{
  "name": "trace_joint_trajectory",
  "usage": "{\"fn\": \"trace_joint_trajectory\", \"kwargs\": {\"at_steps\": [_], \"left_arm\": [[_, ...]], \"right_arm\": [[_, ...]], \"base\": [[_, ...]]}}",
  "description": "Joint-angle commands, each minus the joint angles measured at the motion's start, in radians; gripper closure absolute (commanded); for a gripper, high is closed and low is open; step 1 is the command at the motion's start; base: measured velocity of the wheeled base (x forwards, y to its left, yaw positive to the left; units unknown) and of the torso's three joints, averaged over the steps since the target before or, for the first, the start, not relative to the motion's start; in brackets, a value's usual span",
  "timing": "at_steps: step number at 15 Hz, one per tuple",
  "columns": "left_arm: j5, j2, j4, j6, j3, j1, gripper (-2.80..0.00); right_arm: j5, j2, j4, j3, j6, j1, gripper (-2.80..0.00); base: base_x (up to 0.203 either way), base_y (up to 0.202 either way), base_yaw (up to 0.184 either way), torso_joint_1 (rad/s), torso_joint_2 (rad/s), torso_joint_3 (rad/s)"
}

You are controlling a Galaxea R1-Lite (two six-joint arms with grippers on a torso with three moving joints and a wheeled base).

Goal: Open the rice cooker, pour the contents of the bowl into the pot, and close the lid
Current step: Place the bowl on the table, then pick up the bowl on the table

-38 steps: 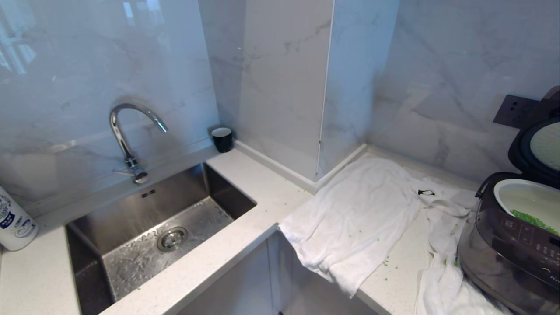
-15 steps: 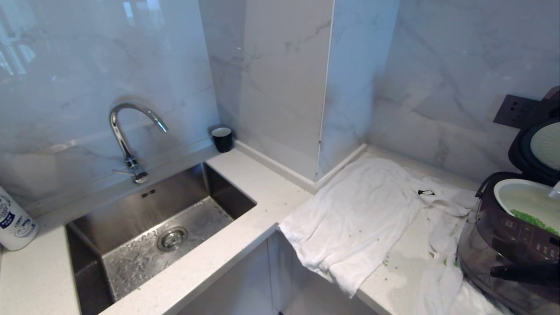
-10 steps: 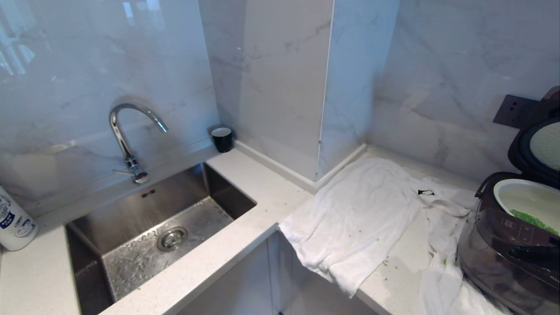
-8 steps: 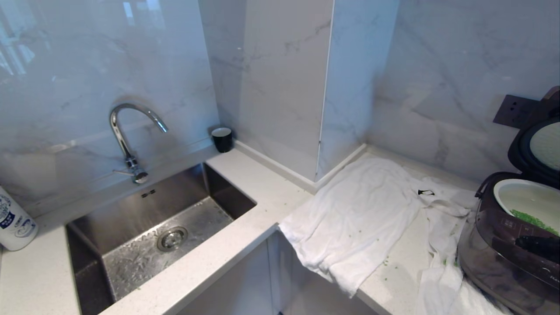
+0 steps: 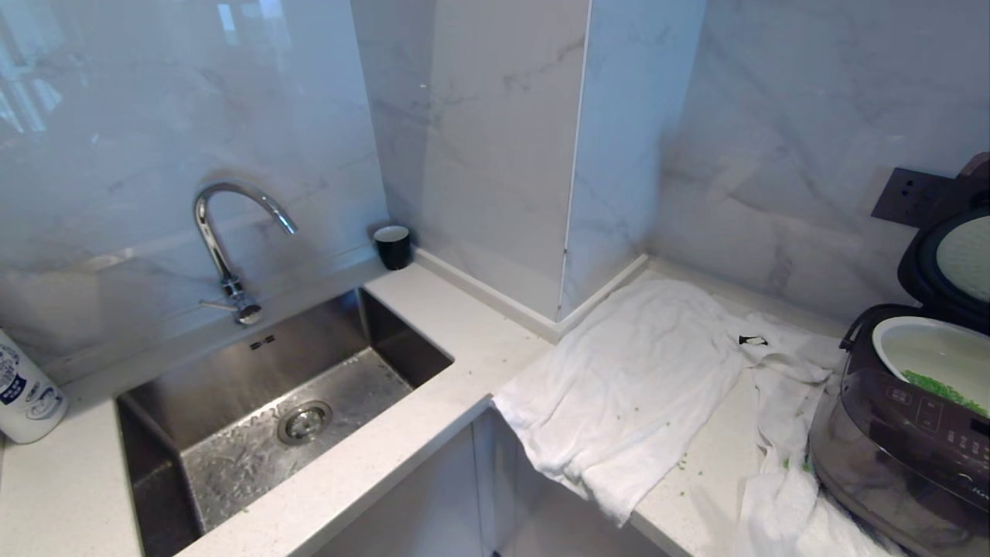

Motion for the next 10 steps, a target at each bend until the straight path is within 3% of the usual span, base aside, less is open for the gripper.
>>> {"fn": "trace_joint_trajectory", "kwargs": {"at_steps": [1, 6, 8, 10], "left_arm": [[0.001, 0.0, 0.0, -0.001, 0.0, 0.0, 0.0], [0.001, 0.0, 0.0, -0.001, 0.0, 0.0, 0.0], [0.001, 0.0, 0.0, -0.001, 0.0, 0.0, 0.0], [0.001, 0.0, 0.0, 0.0, 0.0, 0.0, 0.0]], "right_arm": [[-0.011, -0.113, 0.001, 0.021, 0.001, 0.0, 0.0], [-0.062, -0.314, 0.008, 0.132, -0.002, 0.0, 0.0], [-0.121, -0.313, -0.004, 0.202, 0.004, 0.0, 0.0], [-0.13, -0.312, -0.069, 0.277, -0.021, 0.0, 0.0]], "base": [[0.0, 0.0, 0.0, 0.0, 0.0, 0.0], [0.0, 0.0, 0.0, 0.0, 0.0, 0.0], [0.0, 0.0, 0.0, 0.0, 0.0, 0.0], [0.0, 0.0, 0.0, 0.0, 0.0, 0.0]]}}
